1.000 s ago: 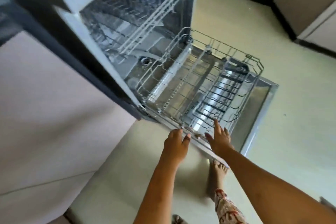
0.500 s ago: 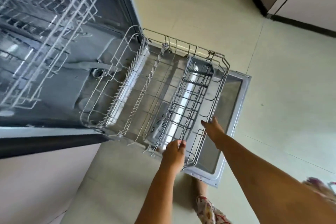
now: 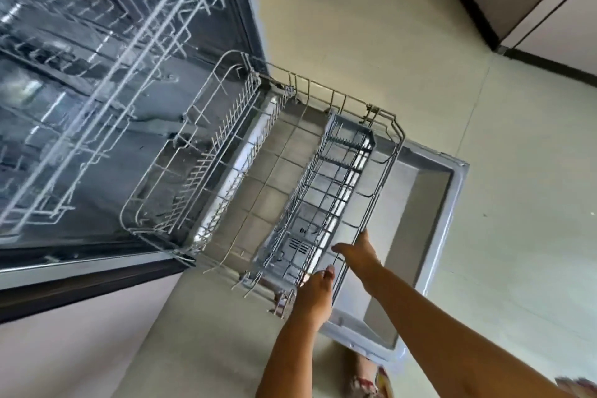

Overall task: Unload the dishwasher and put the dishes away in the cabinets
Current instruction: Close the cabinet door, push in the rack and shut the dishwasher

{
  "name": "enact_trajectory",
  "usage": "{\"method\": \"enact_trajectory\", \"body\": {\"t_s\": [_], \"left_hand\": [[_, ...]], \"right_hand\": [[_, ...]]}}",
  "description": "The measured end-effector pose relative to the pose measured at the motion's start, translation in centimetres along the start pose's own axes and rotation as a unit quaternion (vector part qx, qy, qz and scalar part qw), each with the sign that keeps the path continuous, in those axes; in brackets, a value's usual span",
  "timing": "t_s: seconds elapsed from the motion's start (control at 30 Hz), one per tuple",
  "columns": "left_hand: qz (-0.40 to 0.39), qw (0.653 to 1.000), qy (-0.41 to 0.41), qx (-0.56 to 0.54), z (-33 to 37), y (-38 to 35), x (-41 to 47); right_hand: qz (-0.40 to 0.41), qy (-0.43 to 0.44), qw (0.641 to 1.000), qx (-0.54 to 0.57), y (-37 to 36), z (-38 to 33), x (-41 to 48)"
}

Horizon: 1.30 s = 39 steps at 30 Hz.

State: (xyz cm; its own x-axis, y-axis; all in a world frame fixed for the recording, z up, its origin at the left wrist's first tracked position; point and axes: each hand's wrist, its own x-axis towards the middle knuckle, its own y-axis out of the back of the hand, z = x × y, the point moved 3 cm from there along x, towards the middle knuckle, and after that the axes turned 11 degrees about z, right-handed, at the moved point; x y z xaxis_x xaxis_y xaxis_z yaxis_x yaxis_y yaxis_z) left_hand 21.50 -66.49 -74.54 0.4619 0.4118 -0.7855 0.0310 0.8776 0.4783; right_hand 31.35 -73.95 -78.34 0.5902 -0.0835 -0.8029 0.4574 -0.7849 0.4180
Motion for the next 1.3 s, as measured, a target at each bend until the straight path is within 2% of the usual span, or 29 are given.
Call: {"method": "enact_trajectory", "body": {"t_s": [0.07,0.13,0.2,0.4,0.53,0.6,0.77,0.93,1.13,1.3], "left_hand": [[0.032,0.999,-0.005,-0.042,-0.9,1.6,0.8],[0.09,0.993,-0.069,-0.02,-1.7,3.2,1.9],[0.128,0.98,-0.135,0.065,-2.7,4.3,2.6],[0.134,0.928,-0.202,0.282,-7.7,7.4,5.6],[0.174,0.896,-0.249,0.324,-9.6,11.0,7.2],[0.202,0.879,-0.249,0.354,-10.2,12.9,8.4],[0.23,0.861,-0.218,0.397,-11.3,17.2,11.4],[0.259,0.887,-0.151,0.352,-11.3,20.9,13.4],[0.251,0.885,-0.175,0.35,-11.8,21.7,14.0],[0.265,0.9,-0.136,0.319,-10.5,21.1,13.7]], "right_hand": [[0.002,0.012,1.0,0.002,-1.8,-1.2,-0.1],[-0.011,0.027,0.999,0.018,-3.8,-2.6,-0.3],[-0.032,0.044,0.998,0.025,-5.8,-4.1,-0.4],[-0.051,0.08,0.995,0.014,-13.2,-9.4,-0.7],[-0.087,0.106,0.99,-0.011,-17.4,-13.1,-1.2],[-0.109,0.114,0.987,-0.015,-19.4,-14.7,-1.3],[-0.143,0.158,0.976,-0.054,-23.0,-18.1,-1.1],[-0.184,0.197,0.958,-0.097,-26.0,-21.5,-1.7],[-0.164,0.215,0.954,-0.132,-27.4,-21.3,-2.2],[-0.165,0.239,0.942,-0.17,-26.7,-21.4,-1.4]]}}
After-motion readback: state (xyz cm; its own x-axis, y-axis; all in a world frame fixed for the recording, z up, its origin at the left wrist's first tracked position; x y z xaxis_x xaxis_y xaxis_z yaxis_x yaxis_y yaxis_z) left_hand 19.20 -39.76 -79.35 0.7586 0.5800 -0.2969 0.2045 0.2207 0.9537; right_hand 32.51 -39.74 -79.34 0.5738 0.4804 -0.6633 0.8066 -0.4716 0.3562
